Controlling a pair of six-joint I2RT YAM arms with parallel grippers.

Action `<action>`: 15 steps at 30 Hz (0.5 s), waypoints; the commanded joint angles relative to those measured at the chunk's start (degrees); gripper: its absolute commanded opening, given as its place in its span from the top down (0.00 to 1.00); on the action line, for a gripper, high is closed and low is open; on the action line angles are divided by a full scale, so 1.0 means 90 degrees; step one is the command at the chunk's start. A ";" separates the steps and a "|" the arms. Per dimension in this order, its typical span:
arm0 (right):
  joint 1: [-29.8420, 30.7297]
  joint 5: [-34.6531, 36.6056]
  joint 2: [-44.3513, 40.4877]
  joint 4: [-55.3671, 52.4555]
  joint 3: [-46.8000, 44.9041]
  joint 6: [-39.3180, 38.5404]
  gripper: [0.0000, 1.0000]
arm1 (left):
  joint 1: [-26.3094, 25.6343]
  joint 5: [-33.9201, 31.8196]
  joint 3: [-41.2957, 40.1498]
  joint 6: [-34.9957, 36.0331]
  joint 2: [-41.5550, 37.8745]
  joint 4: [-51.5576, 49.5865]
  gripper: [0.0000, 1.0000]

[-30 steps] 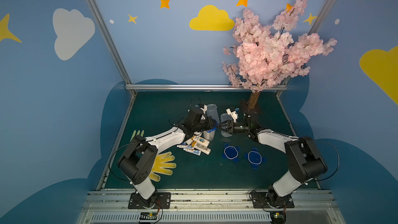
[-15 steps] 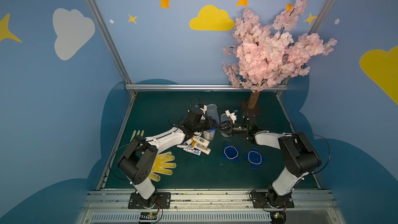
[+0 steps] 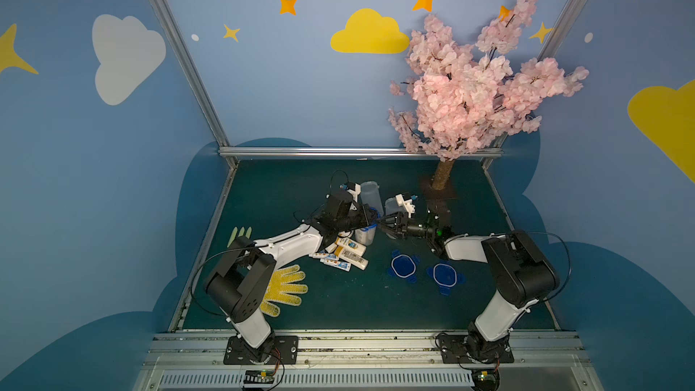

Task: Take out toiletry kits
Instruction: Unfasten the latch on the container.

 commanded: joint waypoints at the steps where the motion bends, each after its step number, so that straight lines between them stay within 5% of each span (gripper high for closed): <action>1: -0.0080 -0.0228 0.0103 0.1598 0.0012 0.0534 0.48 | 0.0209 -0.0583 -0.0840 0.0001 0.0771 -0.2636 0.98; 15: -0.0088 -0.0404 0.0167 0.2210 0.0191 0.0790 0.62 | 0.0203 -0.0621 -0.0964 -0.0027 0.0916 -0.2587 0.98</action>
